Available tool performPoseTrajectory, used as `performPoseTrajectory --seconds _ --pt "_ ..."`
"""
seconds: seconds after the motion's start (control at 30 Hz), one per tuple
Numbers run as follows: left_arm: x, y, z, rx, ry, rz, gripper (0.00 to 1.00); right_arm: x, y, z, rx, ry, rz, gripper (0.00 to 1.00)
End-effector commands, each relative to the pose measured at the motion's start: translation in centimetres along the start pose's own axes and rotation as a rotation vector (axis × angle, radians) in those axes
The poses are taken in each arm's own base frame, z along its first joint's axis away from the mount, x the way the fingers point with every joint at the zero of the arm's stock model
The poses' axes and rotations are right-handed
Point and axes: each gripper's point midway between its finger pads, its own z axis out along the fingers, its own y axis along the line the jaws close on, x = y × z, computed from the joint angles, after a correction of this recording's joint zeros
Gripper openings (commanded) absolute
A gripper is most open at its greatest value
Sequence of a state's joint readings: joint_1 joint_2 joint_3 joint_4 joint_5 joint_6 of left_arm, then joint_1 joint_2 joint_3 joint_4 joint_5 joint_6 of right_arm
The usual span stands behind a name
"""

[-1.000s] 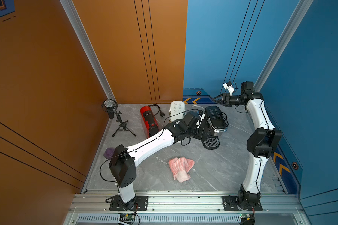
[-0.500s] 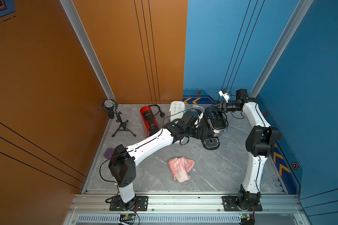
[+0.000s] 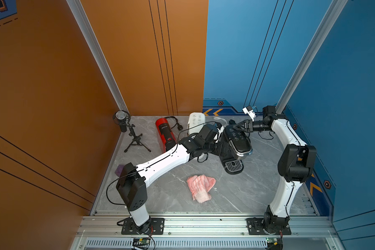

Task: Wipe the surface of a coffee machine
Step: Move the coffee machine to the center of the board.

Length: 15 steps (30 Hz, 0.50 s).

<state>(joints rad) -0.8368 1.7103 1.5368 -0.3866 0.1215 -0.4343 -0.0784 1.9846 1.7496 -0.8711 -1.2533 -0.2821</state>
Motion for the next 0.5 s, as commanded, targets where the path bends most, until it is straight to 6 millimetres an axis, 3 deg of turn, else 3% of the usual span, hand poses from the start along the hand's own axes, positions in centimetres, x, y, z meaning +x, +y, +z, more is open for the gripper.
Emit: performPoseTrajectory --seconds 0.0,0.1,0.23,0.37,0.43,0.47 --pt "-0.4 0.9 -1.1 -0.038 -0.026 -0.009 0.92 3.1 1.0 -0.2 0.032 0.043 0.086 0.68" --pt "-0.6 2.2 -1.4 -0.096 -0.05 -0.031 0.9 3.2 0.0 -1.0 0.138 -0.006 0.112 0.67" --pt "-0.8 3.2 -1.9 -0.143 -0.076 -0.061 0.87 2.3 0.4 -1.9 0.261 -0.088 0.135 0.69" --pt "-0.6 4.4 -2.6 -0.205 -0.101 -0.089 0.7 1.7 -0.4 -4.3 0.464 -0.17 0.215 0.7" --pt "-0.4 5.0 -2.4 -0.228 -0.102 -0.105 0.54 1.4 -0.9 -5.8 0.582 -0.233 0.287 0.71" --pt "-0.3 5.0 -2.2 -0.234 -0.1 -0.104 0.42 1.5 -0.8 -6.4 0.626 -0.256 0.306 0.7"
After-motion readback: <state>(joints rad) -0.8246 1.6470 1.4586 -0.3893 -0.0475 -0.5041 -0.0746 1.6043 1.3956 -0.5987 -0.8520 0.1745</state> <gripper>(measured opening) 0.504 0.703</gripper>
